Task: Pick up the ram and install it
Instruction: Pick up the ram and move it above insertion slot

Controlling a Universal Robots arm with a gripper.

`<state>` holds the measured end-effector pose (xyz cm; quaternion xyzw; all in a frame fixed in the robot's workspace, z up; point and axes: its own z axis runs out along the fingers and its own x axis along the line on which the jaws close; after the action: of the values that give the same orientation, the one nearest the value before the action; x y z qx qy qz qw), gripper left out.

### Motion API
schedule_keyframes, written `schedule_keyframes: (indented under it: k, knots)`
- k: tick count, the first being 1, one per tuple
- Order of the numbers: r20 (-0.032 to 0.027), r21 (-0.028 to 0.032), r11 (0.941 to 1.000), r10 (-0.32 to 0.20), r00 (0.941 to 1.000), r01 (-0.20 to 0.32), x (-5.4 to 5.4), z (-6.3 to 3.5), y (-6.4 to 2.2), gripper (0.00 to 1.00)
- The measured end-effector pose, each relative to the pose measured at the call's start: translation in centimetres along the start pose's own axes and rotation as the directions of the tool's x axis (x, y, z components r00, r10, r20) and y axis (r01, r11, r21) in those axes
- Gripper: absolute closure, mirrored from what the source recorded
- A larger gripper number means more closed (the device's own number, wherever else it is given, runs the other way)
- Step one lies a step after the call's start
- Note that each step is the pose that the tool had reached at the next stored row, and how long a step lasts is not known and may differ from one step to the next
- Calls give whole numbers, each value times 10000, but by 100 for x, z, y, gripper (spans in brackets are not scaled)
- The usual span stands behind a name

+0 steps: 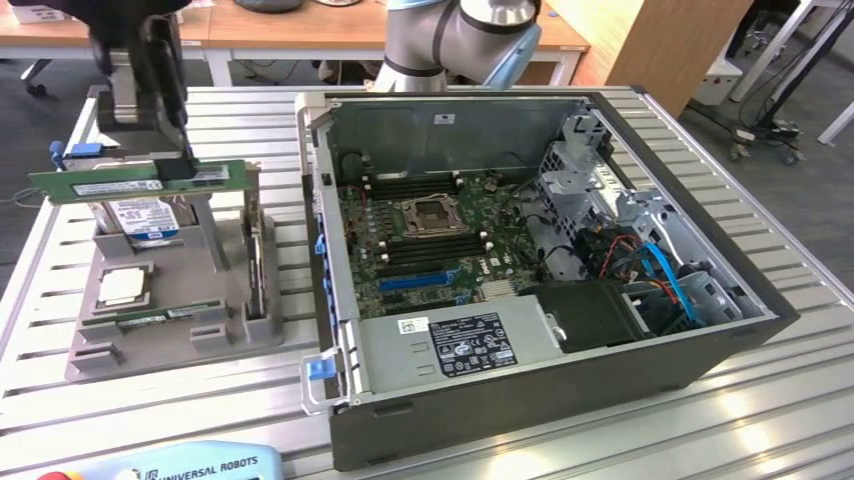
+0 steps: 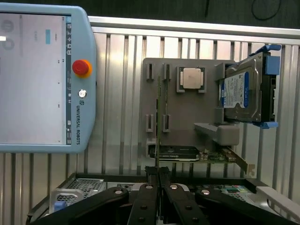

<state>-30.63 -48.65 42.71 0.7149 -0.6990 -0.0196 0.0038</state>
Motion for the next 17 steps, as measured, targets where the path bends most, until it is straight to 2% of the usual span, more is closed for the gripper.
schedule_keyframes:
  k: [8,17]
  knots:
    - [41,0,10000,-1,10000,1,5,-8,-238,88]
    - [112,2,10000,-3,9999,3,12,-19,-549,88]
